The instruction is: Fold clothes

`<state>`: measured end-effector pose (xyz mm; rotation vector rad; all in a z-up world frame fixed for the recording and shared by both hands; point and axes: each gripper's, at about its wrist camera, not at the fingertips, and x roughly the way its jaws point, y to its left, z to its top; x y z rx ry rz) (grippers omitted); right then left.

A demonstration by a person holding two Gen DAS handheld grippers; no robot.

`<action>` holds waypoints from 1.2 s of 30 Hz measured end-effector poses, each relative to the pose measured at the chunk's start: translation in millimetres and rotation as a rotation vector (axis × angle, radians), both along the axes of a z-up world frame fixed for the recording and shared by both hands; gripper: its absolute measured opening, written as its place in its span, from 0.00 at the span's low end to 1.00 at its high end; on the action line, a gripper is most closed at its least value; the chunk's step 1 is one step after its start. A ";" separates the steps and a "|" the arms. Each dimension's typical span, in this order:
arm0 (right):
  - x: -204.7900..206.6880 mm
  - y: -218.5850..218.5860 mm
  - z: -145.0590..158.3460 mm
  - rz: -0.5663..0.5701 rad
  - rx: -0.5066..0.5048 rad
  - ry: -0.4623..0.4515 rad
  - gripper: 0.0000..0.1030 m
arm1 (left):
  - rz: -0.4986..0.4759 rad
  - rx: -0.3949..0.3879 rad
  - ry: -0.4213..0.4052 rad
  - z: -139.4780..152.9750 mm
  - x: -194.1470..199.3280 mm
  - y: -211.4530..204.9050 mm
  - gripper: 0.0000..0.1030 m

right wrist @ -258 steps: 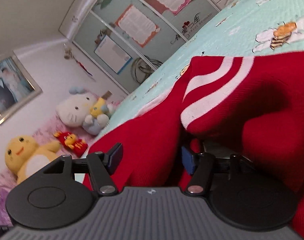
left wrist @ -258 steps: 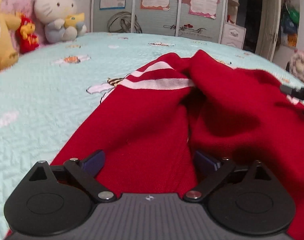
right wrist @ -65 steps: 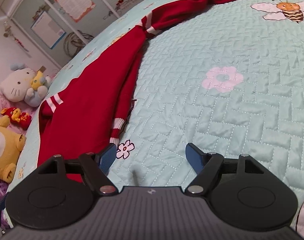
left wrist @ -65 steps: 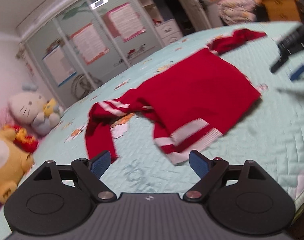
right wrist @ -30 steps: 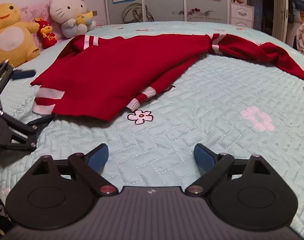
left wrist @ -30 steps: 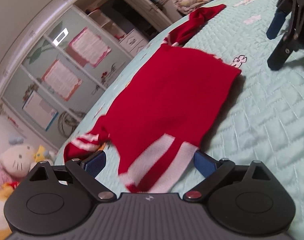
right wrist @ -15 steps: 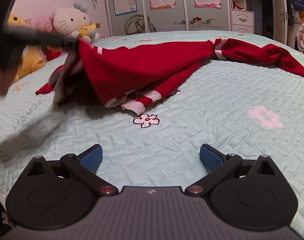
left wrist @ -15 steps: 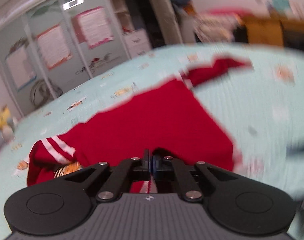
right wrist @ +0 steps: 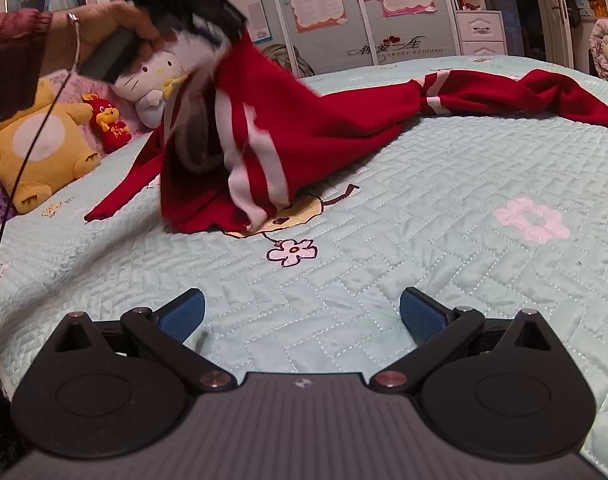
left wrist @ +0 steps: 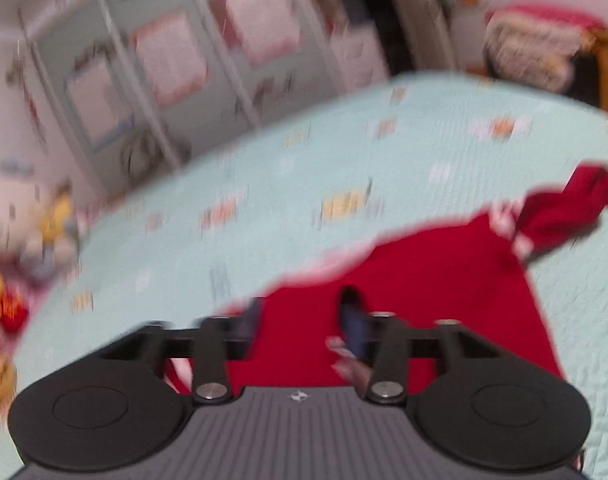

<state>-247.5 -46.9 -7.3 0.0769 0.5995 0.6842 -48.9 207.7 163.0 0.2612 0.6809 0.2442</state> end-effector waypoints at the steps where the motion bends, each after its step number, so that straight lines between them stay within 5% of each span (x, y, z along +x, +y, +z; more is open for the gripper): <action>1: 0.1 -0.1 0.0 0.000 0.000 0.000 1.00 | 0.011 -0.051 0.021 -8.1 -3.8 7.4 0.59; 12: 0.4 1.6 0.5 -0.003 -0.017 -0.007 1.00 | 0.180 -0.541 -0.190 -49.2 -162.7 74.7 0.72; 18: -6.3 31.9 15.5 -0.041 -0.166 -0.077 0.93 | 0.039 -0.250 -0.126 -74.9 -185.8 21.4 0.72; 24: 6.1 88.9 41.4 0.012 -0.303 -0.324 0.93 | -0.113 0.077 -0.149 -92.2 -170.3 -24.6 0.74; 28: 20.4 119.4 30.0 0.056 -0.460 -0.450 0.93 | -0.193 0.125 -0.188 -88.9 -166.7 -35.1 0.76; 36: 29.0 147.9 11.4 0.031 -0.647 -0.526 0.93 | -0.226 0.221 -0.119 -104.0 -143.6 -48.9 0.77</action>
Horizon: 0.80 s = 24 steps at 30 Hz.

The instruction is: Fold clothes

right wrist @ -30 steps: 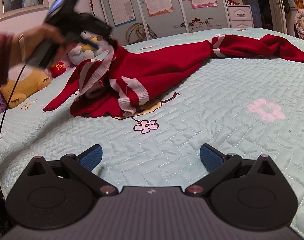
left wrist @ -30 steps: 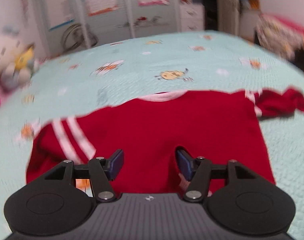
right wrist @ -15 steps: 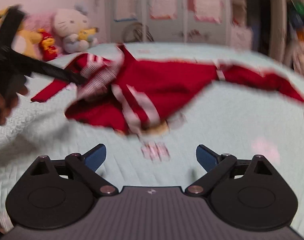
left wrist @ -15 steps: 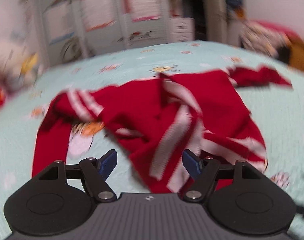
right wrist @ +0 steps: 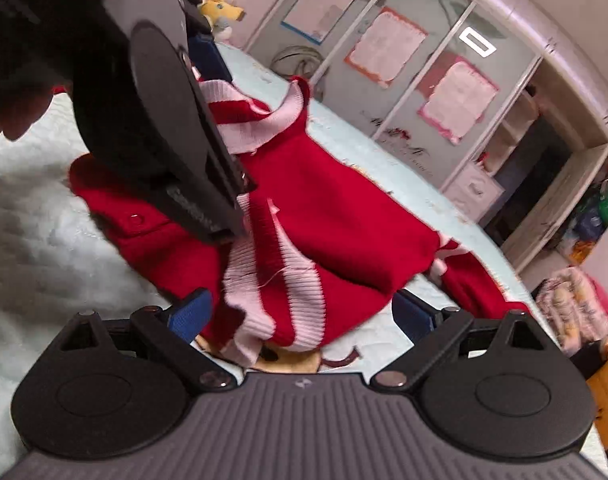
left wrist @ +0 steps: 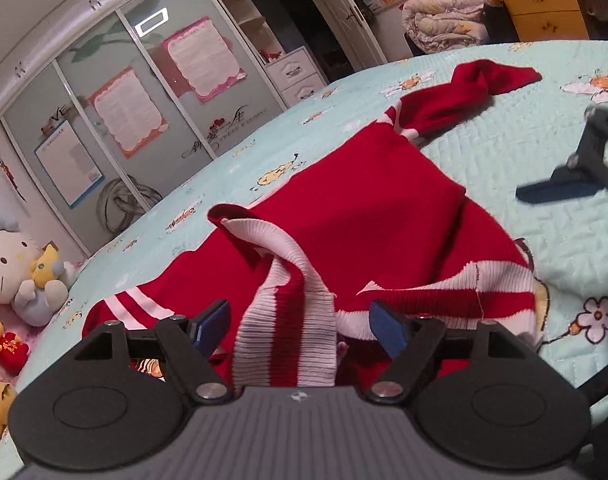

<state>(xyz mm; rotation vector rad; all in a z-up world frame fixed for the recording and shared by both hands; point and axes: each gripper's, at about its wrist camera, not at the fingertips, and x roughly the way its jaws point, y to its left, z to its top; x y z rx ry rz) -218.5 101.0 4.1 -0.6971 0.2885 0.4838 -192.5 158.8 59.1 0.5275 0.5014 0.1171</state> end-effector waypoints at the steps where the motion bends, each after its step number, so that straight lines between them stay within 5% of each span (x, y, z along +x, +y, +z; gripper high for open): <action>1: 1.2 -0.3 -0.3 -0.015 -0.002 -0.007 0.93 | 0.012 0.007 -0.005 0.1 1.3 0.7 0.77; 12: 1.1 -4.1 -9.0 -0.076 0.003 -0.086 0.94 | 0.174 0.045 -0.087 10.3 -10.3 24.0 0.79; 19: 1.1 12.6 -9.5 -0.037 -0.064 -0.111 0.94 | 0.169 -0.034 -0.032 8.2 -5.3 33.5 0.77; 20: 2.7 15.1 -10.0 -0.038 -0.074 -0.117 0.94 | 0.172 -0.061 -0.015 7.5 -4.6 37.2 0.73; 24: 10.8 22.4 -9.5 -0.055 -0.117 -0.147 0.88 | 0.183 -0.173 0.062 6.2 -4.3 52.6 0.25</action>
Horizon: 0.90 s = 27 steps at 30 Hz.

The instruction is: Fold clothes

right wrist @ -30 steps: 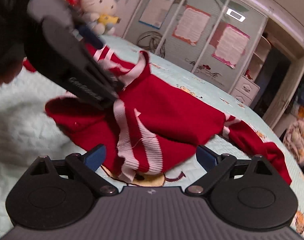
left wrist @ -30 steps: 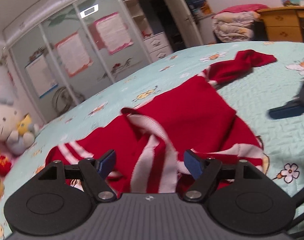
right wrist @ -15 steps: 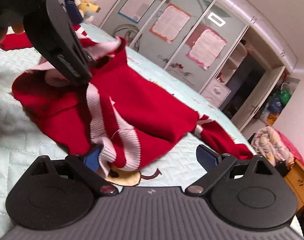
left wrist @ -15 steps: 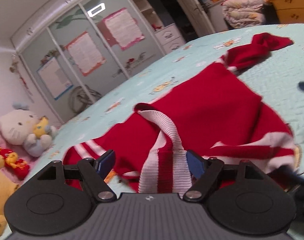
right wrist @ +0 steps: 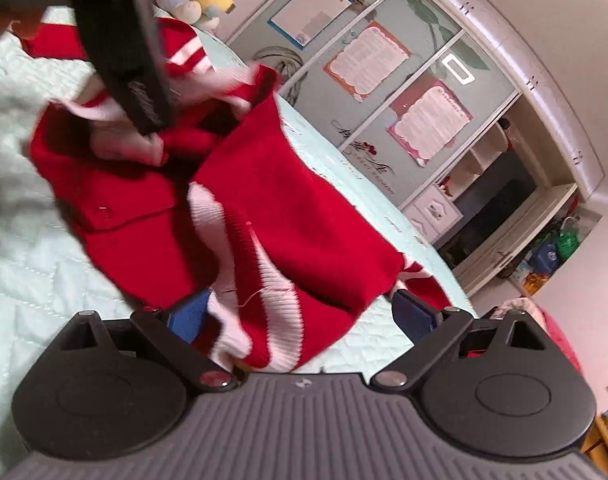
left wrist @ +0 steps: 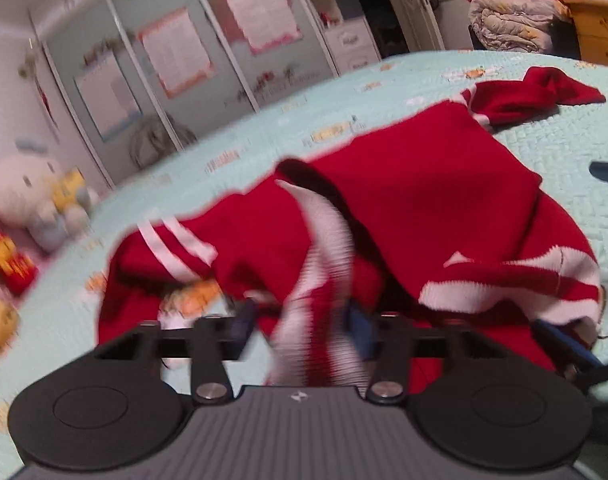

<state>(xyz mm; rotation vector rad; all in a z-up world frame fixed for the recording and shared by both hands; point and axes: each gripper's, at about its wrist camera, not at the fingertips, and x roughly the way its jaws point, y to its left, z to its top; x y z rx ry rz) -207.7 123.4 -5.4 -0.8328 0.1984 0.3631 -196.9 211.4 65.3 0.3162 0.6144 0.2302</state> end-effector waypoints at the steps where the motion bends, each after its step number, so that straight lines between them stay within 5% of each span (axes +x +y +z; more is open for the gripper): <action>1: 0.6 0.1 0.4 -0.004 -0.013 -0.004 0.82 | 0.006 -0.008 0.004 -0.1 -1.8 1.9 0.15; 3: 4.5 -3.8 4.6 -0.007 0.003 0.044 0.43 | 0.014 -0.016 -0.003 2.0 -6.2 4.8 0.09; 8: 14.3 -21.4 21.3 -0.030 0.105 0.132 0.05 | 0.008 -0.030 -0.085 27.7 -24.1 5.8 0.07; 14: 32.2 -133.5 91.3 -0.197 0.767 0.387 0.03 | 0.039 0.016 -0.257 93.2 -71.7 9.3 0.07; 17: 30.8 -195.6 103.7 -0.250 1.010 0.485 0.02 | 0.040 0.027 -0.302 114.7 -102.7 13.3 0.07; 21: 26.4 -233.0 73.9 -0.335 1.047 0.604 0.03 | -0.041 0.062 -0.202 83.9 -123.0 3.0 0.11; 27: 18.8 -237.7 27.1 -0.443 0.880 0.655 0.07 | -0.083 0.132 0.029 -2.4 -134.0 -16.0 0.13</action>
